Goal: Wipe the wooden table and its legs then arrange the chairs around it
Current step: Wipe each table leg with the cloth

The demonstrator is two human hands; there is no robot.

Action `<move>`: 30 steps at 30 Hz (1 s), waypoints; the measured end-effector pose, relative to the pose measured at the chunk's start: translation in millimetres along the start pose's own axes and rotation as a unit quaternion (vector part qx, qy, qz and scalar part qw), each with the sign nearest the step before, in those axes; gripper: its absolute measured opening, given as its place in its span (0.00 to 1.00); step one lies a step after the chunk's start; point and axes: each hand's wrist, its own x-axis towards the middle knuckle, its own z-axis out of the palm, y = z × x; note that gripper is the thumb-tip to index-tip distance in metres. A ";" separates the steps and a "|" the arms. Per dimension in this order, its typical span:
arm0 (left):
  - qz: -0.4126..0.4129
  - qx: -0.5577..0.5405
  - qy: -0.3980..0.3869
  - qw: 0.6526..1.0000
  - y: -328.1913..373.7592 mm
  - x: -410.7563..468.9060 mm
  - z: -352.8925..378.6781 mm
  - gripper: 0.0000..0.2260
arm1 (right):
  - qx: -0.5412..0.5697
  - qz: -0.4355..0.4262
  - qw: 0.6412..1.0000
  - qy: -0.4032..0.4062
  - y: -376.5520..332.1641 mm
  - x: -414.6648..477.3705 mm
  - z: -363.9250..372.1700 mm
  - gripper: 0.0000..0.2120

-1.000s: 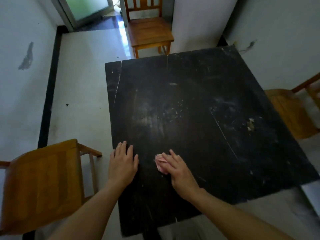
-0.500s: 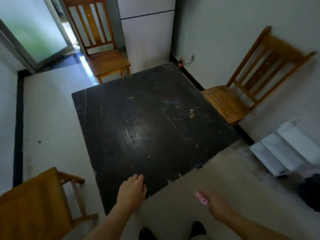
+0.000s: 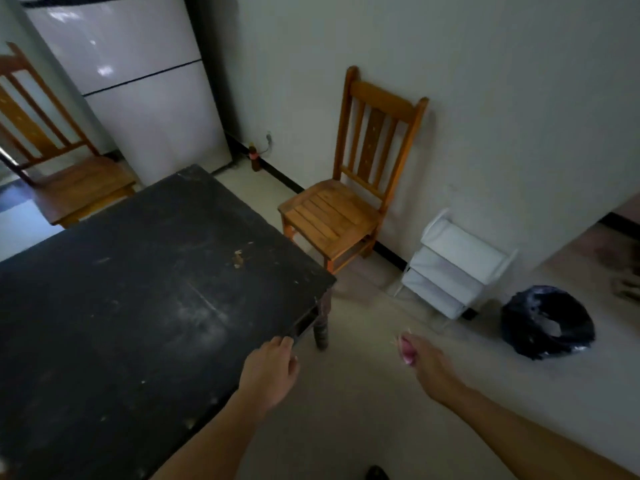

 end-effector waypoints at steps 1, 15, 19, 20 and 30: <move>0.003 0.000 0.003 1.000 17.9 11.6 1.7 0.16 | 0.006 0.008 1.000 -0.006 2.4 3.9 -11.9 0.22; 0.025 -0.010 -0.005 1.000 111.1 152.3 52.0 0.16 | -0.185 -0.033 0.975 -0.121 70.0 142.5 -75.5 0.11; -0.003 -0.043 -0.021 0.999 120.4 194.8 70.7 0.18 | -0.169 -0.058 0.973 -0.147 66.5 194.6 -87.6 0.04; -0.010 -0.047 -0.025 0.999 122.8 202.6 74.3 0.19 | -0.175 -0.060 0.972 -0.146 70.3 208.0 -88.8 0.07; -0.223 -0.094 0.015 0.970 157.4 241.2 121.2 0.19 | -0.225 -0.189 0.925 -0.241 121.2 317.7 -93.6 0.21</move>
